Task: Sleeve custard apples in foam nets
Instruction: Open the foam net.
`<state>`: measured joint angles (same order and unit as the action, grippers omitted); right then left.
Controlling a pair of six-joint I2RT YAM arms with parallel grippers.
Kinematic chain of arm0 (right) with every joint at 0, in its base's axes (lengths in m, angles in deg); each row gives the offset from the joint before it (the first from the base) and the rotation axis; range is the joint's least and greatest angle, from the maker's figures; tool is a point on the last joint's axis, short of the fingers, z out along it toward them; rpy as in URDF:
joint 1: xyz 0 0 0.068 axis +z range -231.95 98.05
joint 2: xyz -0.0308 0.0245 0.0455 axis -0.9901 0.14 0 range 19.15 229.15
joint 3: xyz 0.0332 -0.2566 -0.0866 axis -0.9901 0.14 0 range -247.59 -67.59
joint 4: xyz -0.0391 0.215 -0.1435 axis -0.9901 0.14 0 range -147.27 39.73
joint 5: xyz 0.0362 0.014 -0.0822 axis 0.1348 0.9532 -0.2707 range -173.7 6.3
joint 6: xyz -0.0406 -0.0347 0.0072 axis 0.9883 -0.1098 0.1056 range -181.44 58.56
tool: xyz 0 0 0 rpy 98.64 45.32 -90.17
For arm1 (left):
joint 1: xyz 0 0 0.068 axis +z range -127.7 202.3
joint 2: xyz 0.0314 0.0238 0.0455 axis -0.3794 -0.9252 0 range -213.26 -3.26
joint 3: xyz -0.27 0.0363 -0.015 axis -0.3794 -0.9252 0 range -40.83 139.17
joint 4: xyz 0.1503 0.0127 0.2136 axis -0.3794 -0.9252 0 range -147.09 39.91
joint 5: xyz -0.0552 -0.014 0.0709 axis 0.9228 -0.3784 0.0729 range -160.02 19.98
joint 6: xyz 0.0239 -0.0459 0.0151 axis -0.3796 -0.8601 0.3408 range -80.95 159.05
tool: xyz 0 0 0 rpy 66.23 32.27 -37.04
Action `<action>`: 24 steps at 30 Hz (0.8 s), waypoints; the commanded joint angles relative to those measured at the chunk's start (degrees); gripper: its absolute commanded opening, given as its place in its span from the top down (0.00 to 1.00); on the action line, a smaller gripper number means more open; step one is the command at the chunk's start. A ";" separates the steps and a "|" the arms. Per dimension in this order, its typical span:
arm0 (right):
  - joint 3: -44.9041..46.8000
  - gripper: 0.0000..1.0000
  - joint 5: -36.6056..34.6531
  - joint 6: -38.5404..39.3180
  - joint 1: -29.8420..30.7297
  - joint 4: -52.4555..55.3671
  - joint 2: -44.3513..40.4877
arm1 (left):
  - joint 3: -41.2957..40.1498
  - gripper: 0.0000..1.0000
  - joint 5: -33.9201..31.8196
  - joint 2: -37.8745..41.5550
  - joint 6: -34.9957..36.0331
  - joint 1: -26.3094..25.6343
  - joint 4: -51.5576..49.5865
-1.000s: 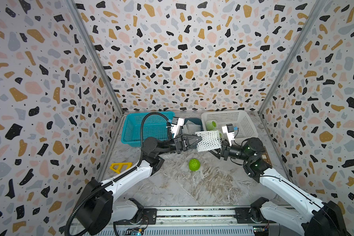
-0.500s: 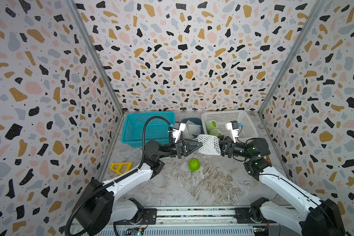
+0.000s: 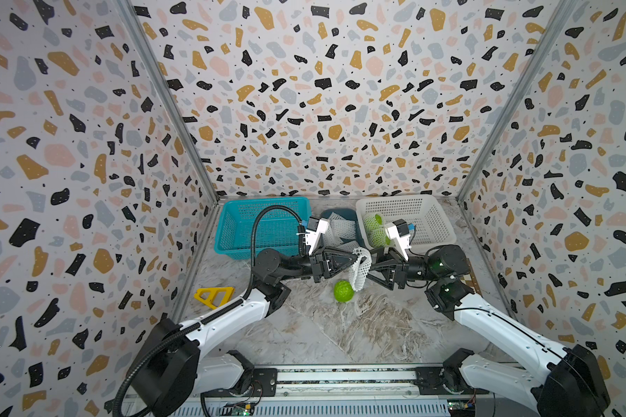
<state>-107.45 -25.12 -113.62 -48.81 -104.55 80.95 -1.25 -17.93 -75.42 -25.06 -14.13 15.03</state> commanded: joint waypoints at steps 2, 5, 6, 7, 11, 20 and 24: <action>-2.53 0.32 0.98 1.04 0.62 -0.99 0.04 | 0.43 0.85 0.58 -0.37 -1.71 -0.23 7.36; -1.99 0.39 1.02 0.66 0.56 -2.01 -0.59 | -0.08 0.86 0.22 0.46 -0.91 -0.23 6.83; -1.98 0.40 1.03 0.81 0.60 -1.79 -0.94 | -0.42 0.86 -0.02 1.04 -0.19 -0.17 5.91; -1.91 0.40 1.01 0.92 0.50 -1.58 -1.27 | -0.80 0.86 -0.36 1.58 0.63 -0.14 4.78; -1.13 0.42 1.44 0.27 0.07 -3.05 -2.51 | -2.19 0.87 -2.16 4.64 4.70 0.04 -0.30; 0.40 0.51 2.01 -0.48 -0.19 -6.42 -4.22 | -2.70 0.88 -2.93 6.86 6.99 0.21 -4.44; 1.65 0.54 1.92 -1.27 -0.54 -8.66 -4.71 | -2.85 0.89 -3.13 6.60 6.55 0.26 -4.59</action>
<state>-106.31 -24.07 -114.15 -49.02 -109.25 77.58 -3.50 -20.79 -69.39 -19.82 -14.13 8.87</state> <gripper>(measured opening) 0.462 0.108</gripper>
